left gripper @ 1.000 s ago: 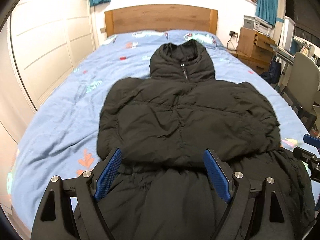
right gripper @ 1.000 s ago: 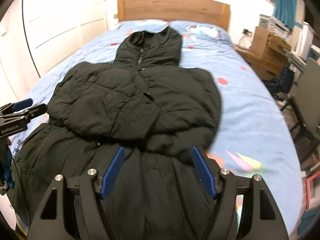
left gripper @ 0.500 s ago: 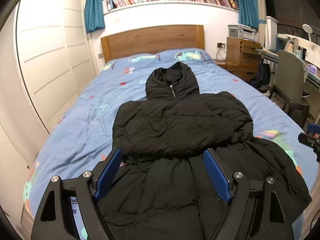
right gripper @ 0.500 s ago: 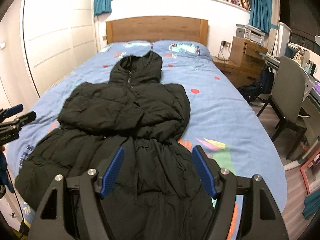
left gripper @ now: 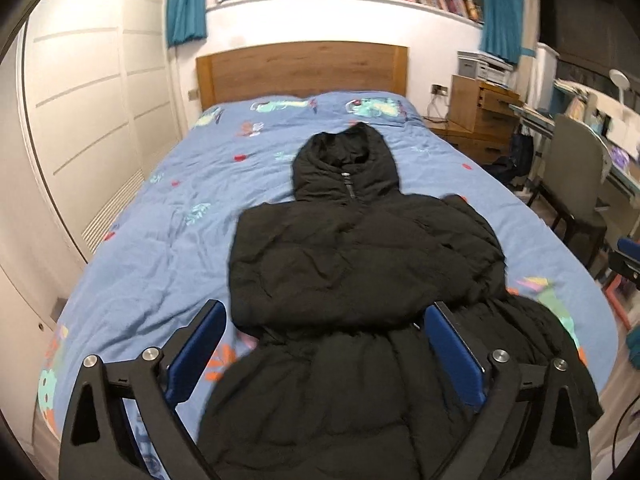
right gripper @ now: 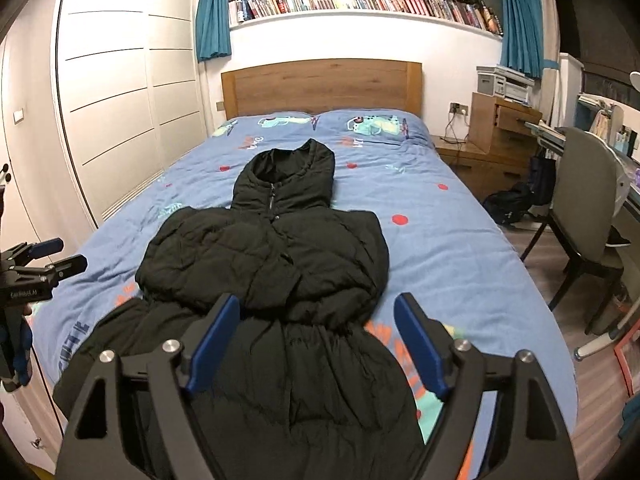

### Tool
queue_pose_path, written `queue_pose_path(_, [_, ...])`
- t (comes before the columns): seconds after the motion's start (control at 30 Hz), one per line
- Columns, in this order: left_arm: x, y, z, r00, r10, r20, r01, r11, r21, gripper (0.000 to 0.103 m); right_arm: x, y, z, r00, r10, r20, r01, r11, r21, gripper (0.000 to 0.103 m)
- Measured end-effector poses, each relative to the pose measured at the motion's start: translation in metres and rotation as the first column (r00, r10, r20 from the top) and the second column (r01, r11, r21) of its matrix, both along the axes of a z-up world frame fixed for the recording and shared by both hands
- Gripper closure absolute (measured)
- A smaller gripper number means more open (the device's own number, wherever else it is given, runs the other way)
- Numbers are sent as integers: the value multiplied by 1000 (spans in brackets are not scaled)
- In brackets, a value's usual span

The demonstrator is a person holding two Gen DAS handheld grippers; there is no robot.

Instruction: Fold large clothes

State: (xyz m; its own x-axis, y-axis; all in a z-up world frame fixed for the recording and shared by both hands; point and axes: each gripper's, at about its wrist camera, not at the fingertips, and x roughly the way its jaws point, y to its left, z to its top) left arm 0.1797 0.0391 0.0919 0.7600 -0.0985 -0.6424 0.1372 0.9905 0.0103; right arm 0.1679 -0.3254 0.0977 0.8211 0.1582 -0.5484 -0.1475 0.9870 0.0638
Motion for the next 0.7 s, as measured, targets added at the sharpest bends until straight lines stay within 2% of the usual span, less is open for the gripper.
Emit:
queue_pose_path(0.1, [38,31,13,999,31,-19,-32,999,-39,2,32,5,10,1000,12,8,-12,1000,-3,24])
queue_pose_path(0.33, [145,77,27,996,70,-49,-75,992,-105,1,147,30,27,999,28,24,-26,997,-75,23])
queue_pose_path(0.5, [245,81,16,995,69,-71,-75,994,-76,1,253,49,23,998,64,-1,-64,994,-88,23])
queue_pose_path(0.6, [307,78,4,995,52,-81,-58,996,-73,1,338,57,15,996,85,-28,-87,994,-60,23])
queue_pose_path(0.7, [366,69,-10,993,46,-111,-56,994,-89,1,402,60,0,995,85,-54,-85,996,-10,23])
